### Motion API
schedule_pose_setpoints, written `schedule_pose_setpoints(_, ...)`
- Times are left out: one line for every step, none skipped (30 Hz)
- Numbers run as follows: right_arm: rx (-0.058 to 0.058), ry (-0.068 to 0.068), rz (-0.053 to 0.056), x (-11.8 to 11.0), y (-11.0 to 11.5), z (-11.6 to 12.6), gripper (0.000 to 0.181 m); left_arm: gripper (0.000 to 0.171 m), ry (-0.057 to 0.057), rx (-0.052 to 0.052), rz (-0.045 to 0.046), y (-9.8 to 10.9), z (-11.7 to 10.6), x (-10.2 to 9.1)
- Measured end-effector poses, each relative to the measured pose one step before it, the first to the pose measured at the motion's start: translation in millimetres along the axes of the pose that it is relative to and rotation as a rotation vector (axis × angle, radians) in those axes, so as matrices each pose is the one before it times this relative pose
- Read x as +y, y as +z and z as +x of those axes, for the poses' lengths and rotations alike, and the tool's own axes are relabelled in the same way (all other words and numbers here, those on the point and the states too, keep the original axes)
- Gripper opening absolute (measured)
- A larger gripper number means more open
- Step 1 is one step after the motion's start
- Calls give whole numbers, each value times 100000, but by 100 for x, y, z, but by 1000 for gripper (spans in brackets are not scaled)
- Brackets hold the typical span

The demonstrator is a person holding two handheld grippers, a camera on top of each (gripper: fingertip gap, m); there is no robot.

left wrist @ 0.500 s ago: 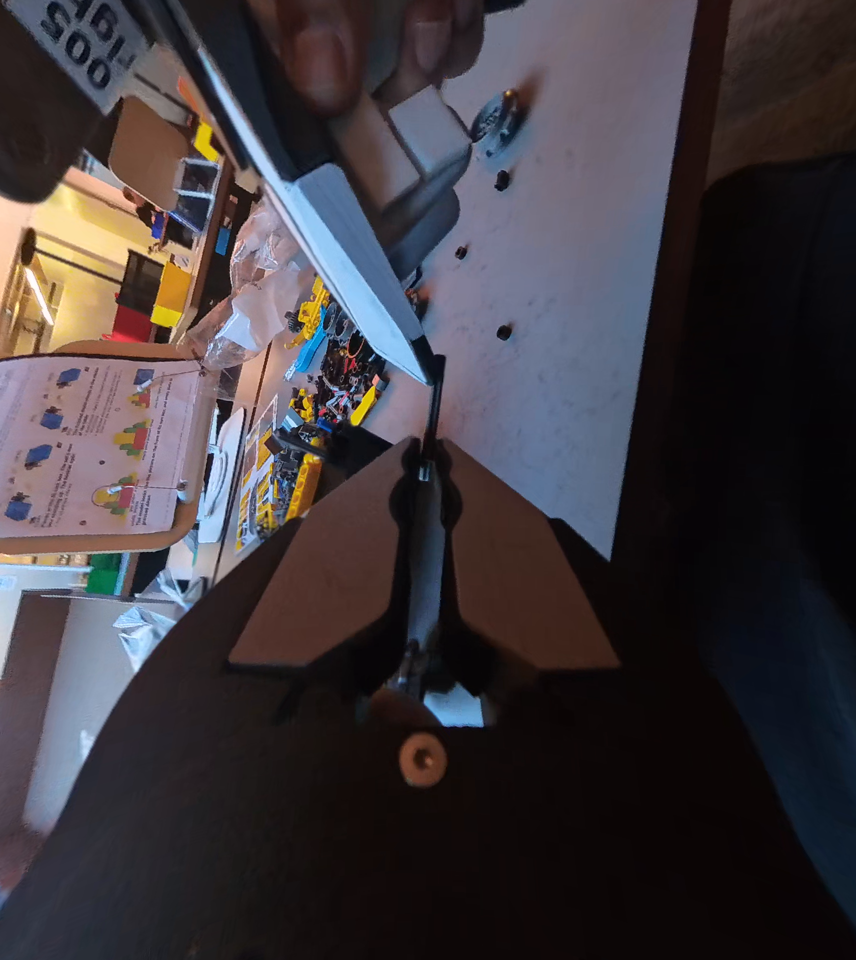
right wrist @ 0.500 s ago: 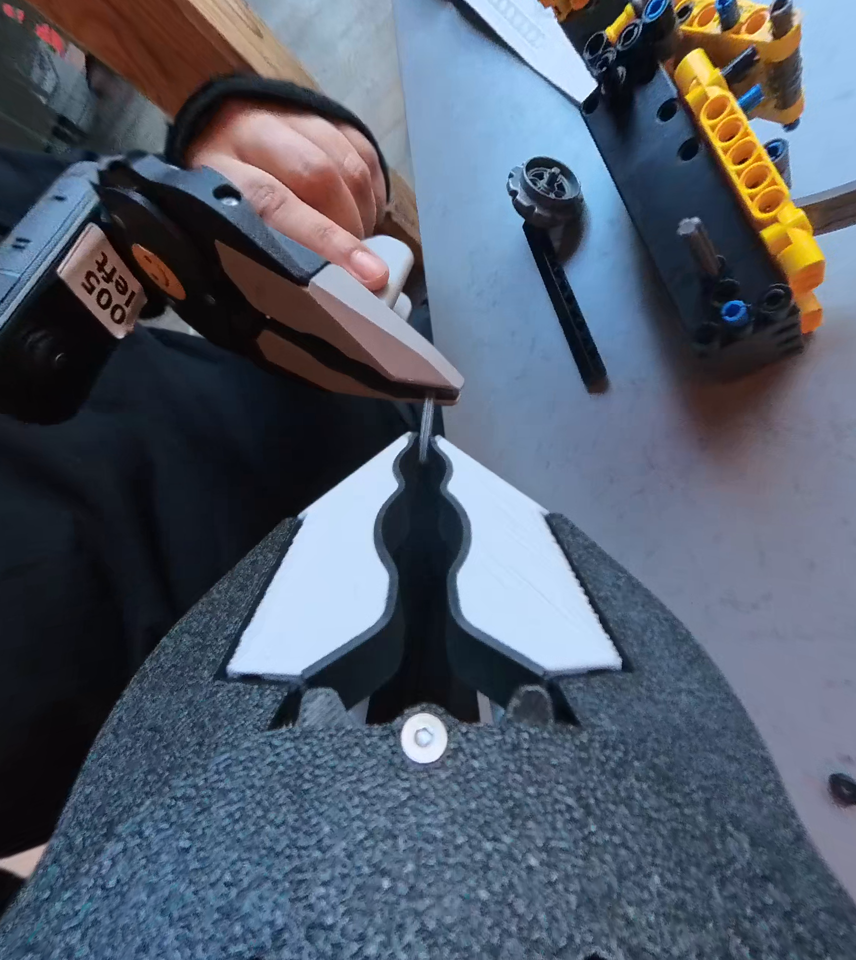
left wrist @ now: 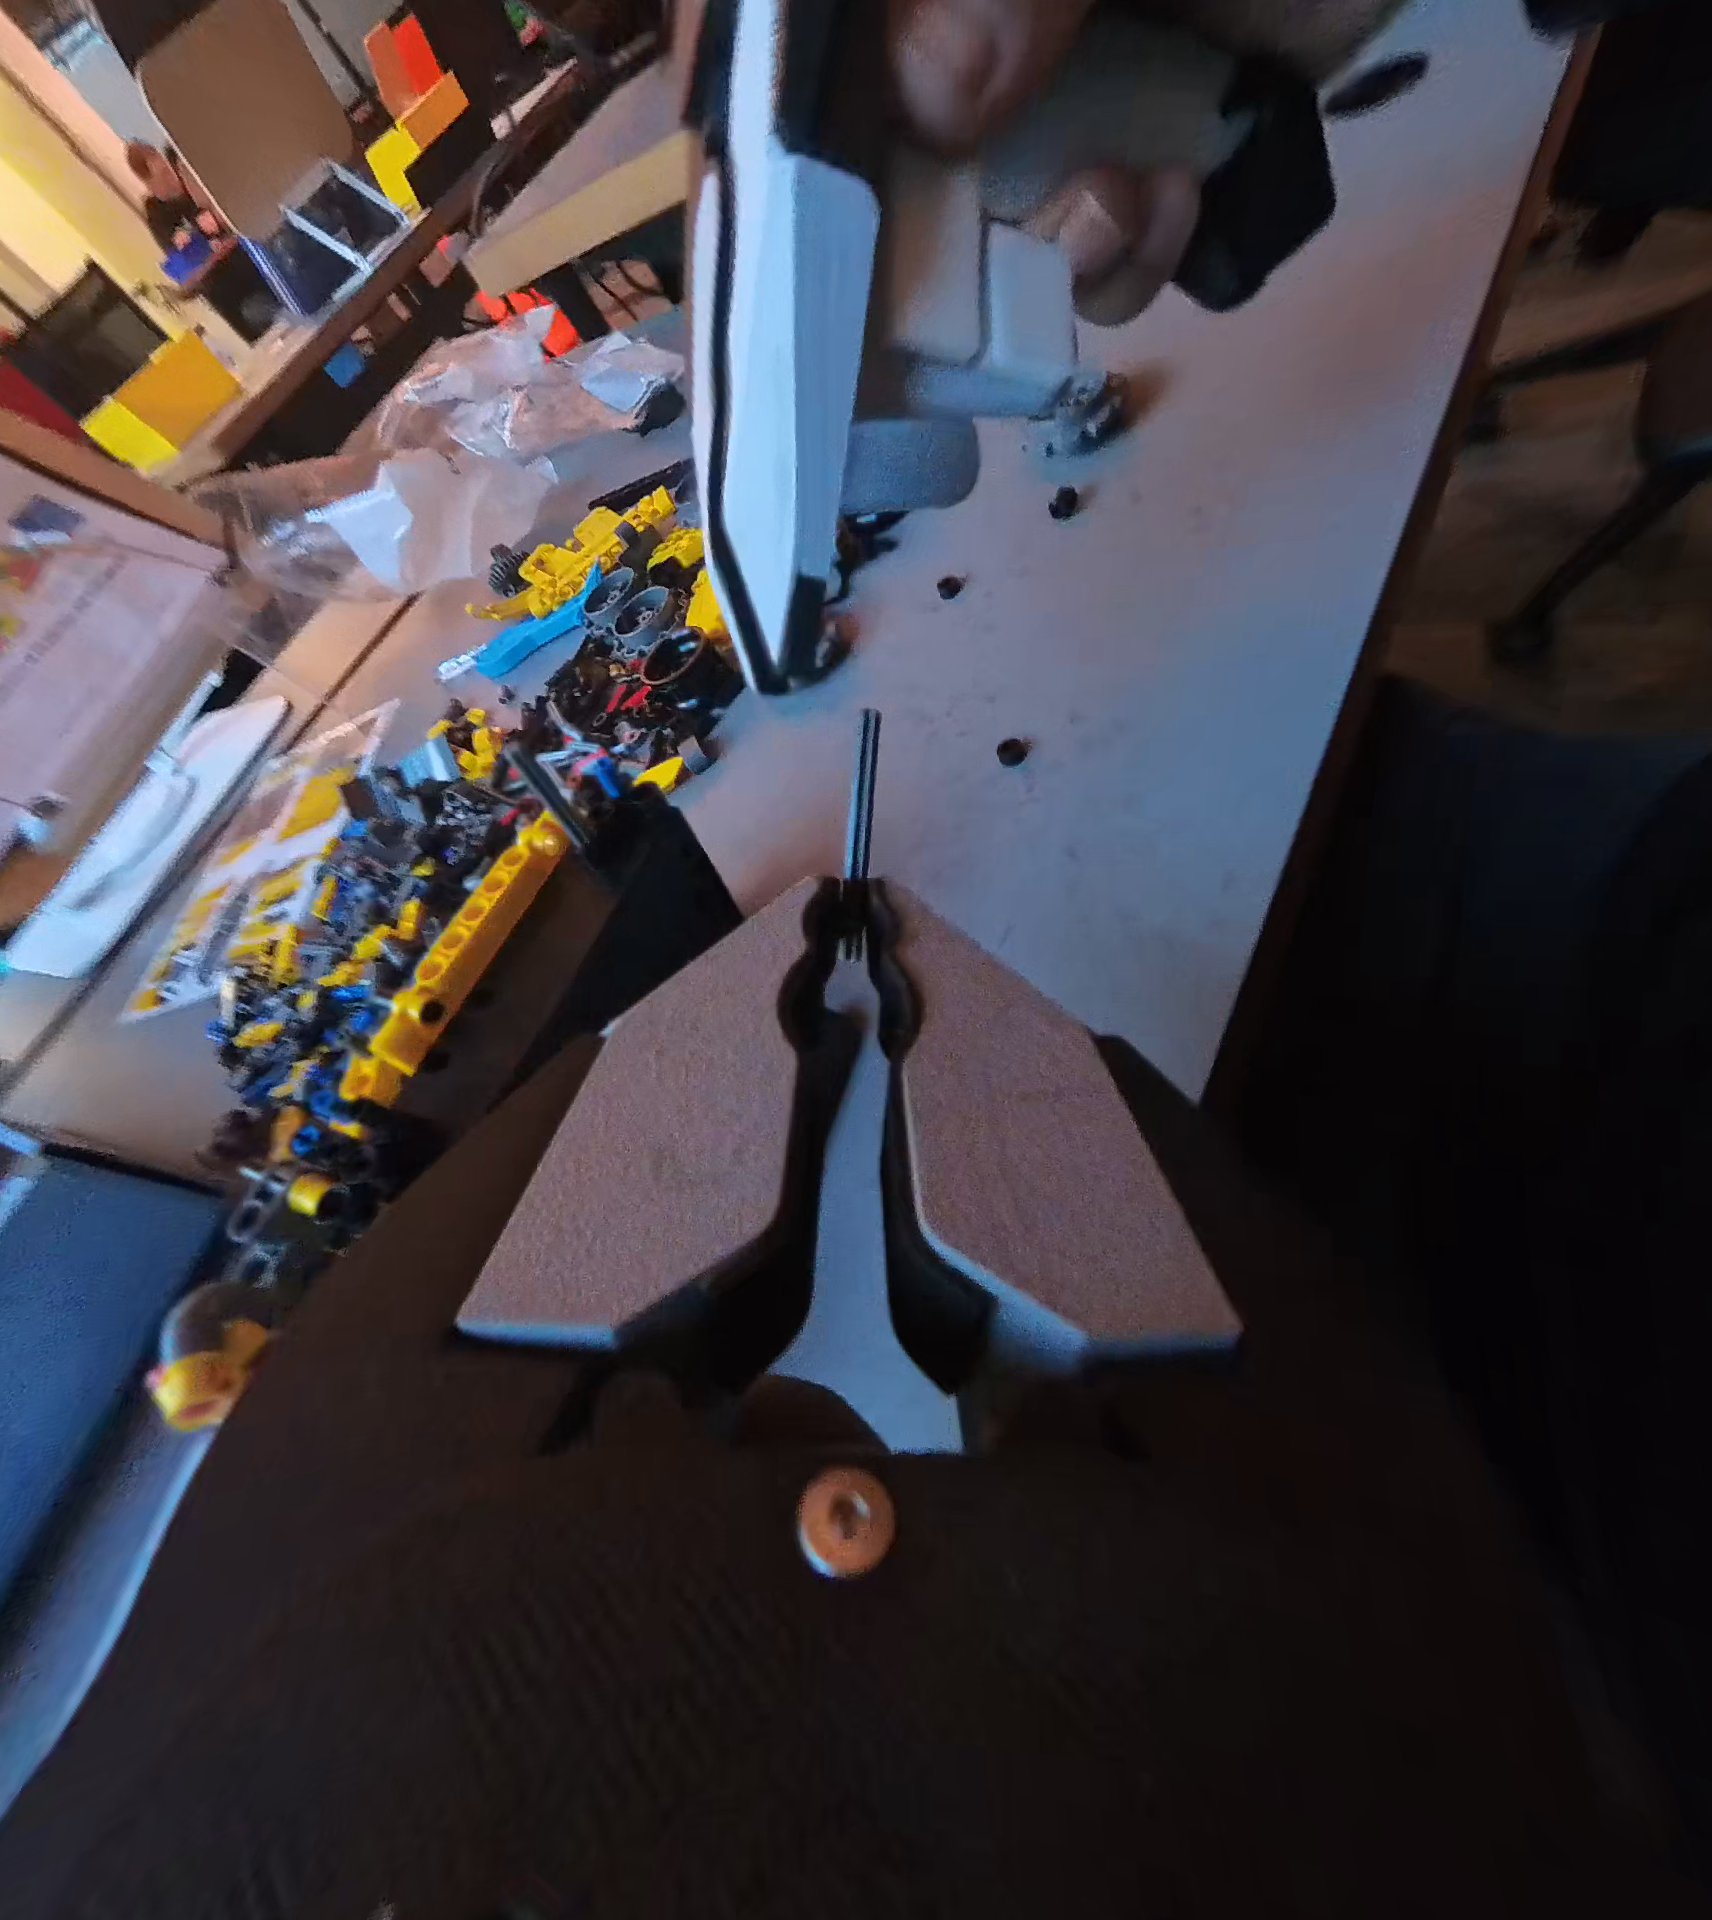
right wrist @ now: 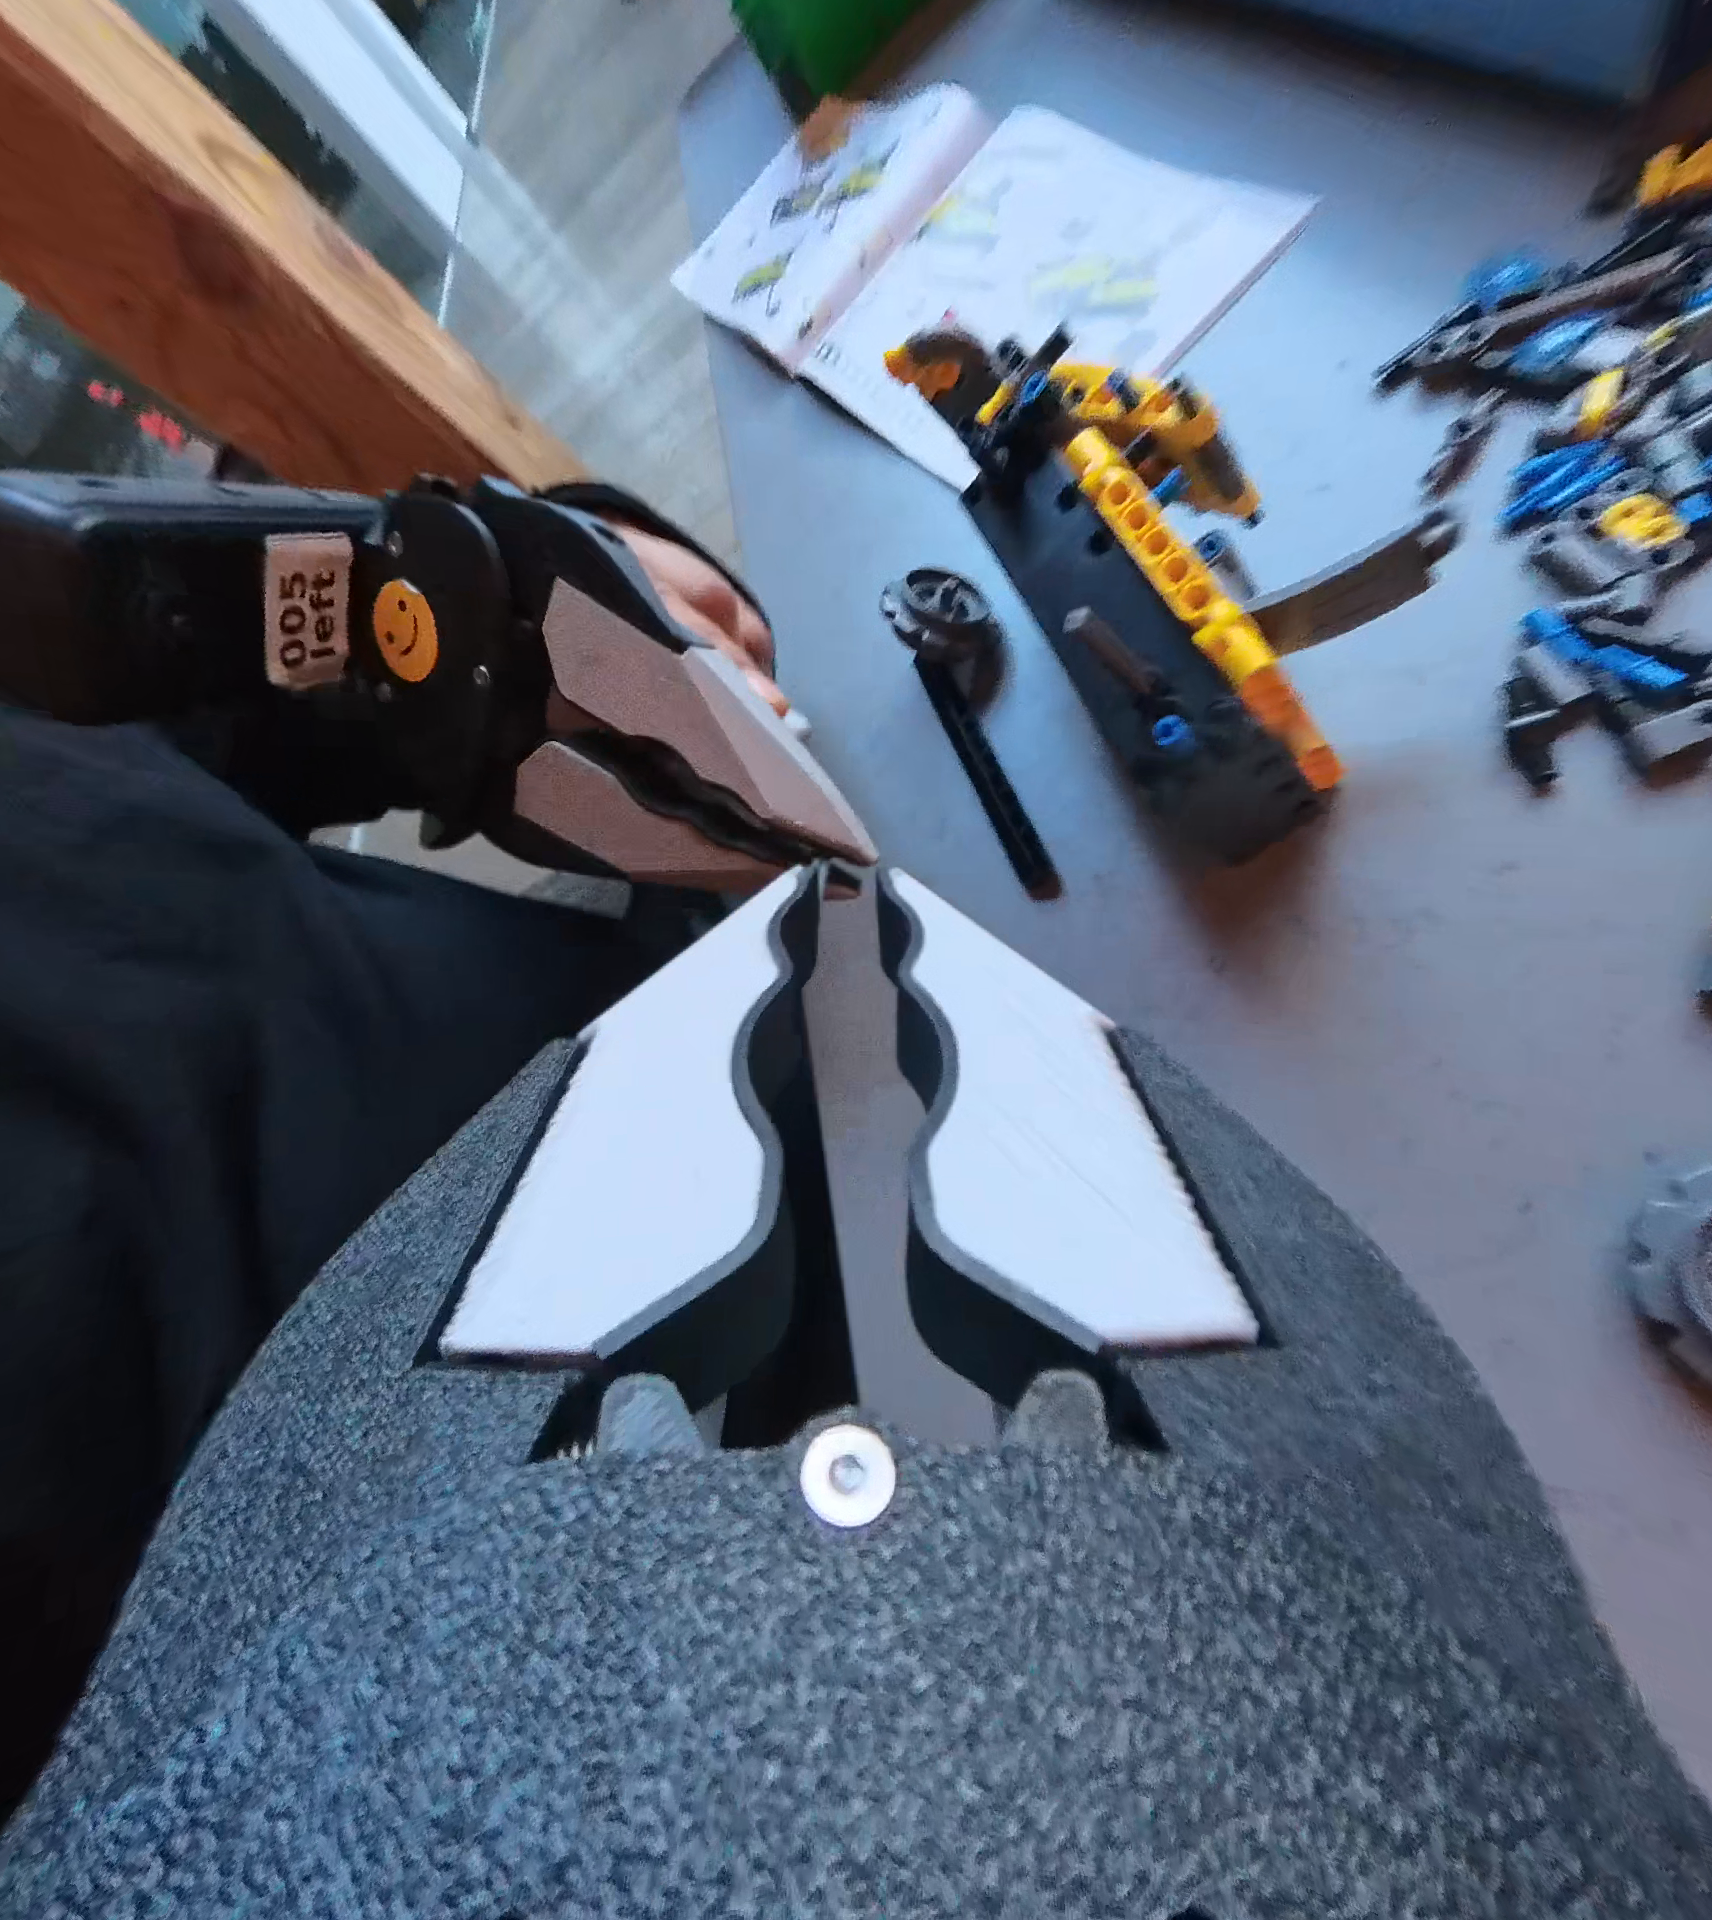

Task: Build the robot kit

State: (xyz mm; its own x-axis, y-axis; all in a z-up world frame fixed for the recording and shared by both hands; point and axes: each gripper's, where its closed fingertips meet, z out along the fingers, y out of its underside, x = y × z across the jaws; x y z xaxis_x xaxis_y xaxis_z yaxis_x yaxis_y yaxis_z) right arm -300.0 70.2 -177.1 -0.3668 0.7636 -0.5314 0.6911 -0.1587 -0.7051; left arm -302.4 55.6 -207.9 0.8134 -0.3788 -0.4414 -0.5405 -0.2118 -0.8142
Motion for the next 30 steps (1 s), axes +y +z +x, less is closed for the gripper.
schedule_pose_setpoints(770, -2301, 3784, -454, -384, 59, 10, 1, -5480, 1160, 1210, 50, -179, -62)
schedule_pose_setpoints(-654, -3014, 3677, -414, -306, -281, 13, 1, -6186, 1472, 1292, 25, -179, -93)
schedule_pose_setpoints(-588, -3349, 2871, -276, -193, -420, 15, 1, -6342, 1282, 1352, -19, -228, -115)
schedule_pose_setpoints(761, -3451, 1247, -58, -43, -312, 17, 1, -5404, 796, 1507, -55, -268, -144)
schedule_pose_setpoints(1849, -3862, -596, 172, 138, -227, 22, 1, -4647, 516, 1502, -61, -272, -150)
schedule_pose_setpoints(3370, -4104, -1445, 263, 239, -54, 24, 1, -3506, 1121, 1531, -46, -95, -171)
schedule_pose_setpoints(4638, -3750, -1304, 186, 277, 162, 24, 1, -2080, 1648, 1541, -30, 102, -187)
schedule_pose_setpoints(3668, -2806, -1257, 145, 273, 107, 24, 1, -598, 1888, 1916, -22, 269, -237)
schedule_pose_setpoints(1776, -1611, -976, 44, 201, -34, 21, 1, 359, 1338, 2112, -18, 263, -268)
schedule_pose_setpoints(113, -523, -195, -74, 146, -165, 18, 1, 663, 124, 615, -2, 90, -76)
schedule_pose_setpoints(-800, 18, -6, -108, 69, -208, 17, 1, 952, -234, -84, 4, 27, 4)
schedule_pose_setpoints(-920, -254, -206, -46, 34, -195, 8, 1, 882, 88, 810, -17, 59, -107)
schedule_pose_setpoints(-495, -864, -22, -61, -7, -147, 5, 1, 275, 40, 980, -32, 37, -138)
schedule_pose_setpoints(205, -873, 97, -70, -3, -74, 4, 1, -144, -92, 445, -43, -25, -50)
schedule_pose_setpoints(274, -405, -383, -6, 23, -39, 4, 1, -381, 128, 73, -19, -11, -7)
schedule_pose_setpoints(200, -225, -430, -22, 21, -25, 4, 1, -196, 169, 7, 9, -4, 23)
schedule_pose_setpoints(93, -336, -309, -66, 20, -47, 4, 1, -233, 75, 31, 12, -7, 8)
schedule_pose_setpoints(185, -320, -238, -137, 9, 7, 4, 1, -294, -40, 19, 12, -27, -21)
schedule_pose_setpoints(416, -121, -108, -220, 5, 81, 4, 1, -373, -365, 319, 26, -100, -78)
schedule_pose_setpoints(463, -191, -73, -307, 16, 115, 4, 1, -519, -644, 521, 10, -180, -145)
schedule_pose_setpoints(484, -358, -634, -343, 33, 172, 3, 1, -175, -835, 358, 13, -280, -172)
schedule_pose_setpoints(769, -603, -1589, -350, 30, 245, 4, 1, 250, -1227, 48, -23, -425, -191)
schedule_pose_setpoints(1268, -1555, -2226, -476, -15, 334, 4, 2, 220, -697, 17, -26, -422, -228)
schedule_pose_setpoints(2454, -2704, -2695, -579, -79, 518, 3, 11, -205, 55, -171, -31, -394, -230)
schedule_pose_setpoints(3198, -3097, -3310, -596, -128, 691, 3, 25, -1229, -913, -1965, -55, -617, -7)
schedule_pose_setpoints(2593, -2932, -2958, -652, -114, 678, 3, 32, -1307, -1822, -2383, -146, -799, 97)
schedule_pose_setpoints(1136, -2165, -2962, -590, -17, 494, 3, 35, -236, -1211, -1645, -238, -684, 100)
schedule_pose_setpoints(578, -1844, -3210, -464, 129, 327, 3, 37, 1205, -2587, -1790, -325, -815, 186)
schedule_pose_setpoints(649, -2560, -3494, -289, 263, 191, 4, 41, 3673, -5209, -2307, -387, -1067, 322)
schedule_pose_setpoints(1895, -3415, -4398, -26, 364, 266, 3, 46, 4975, -5189, -2164, -358, -968, 345)
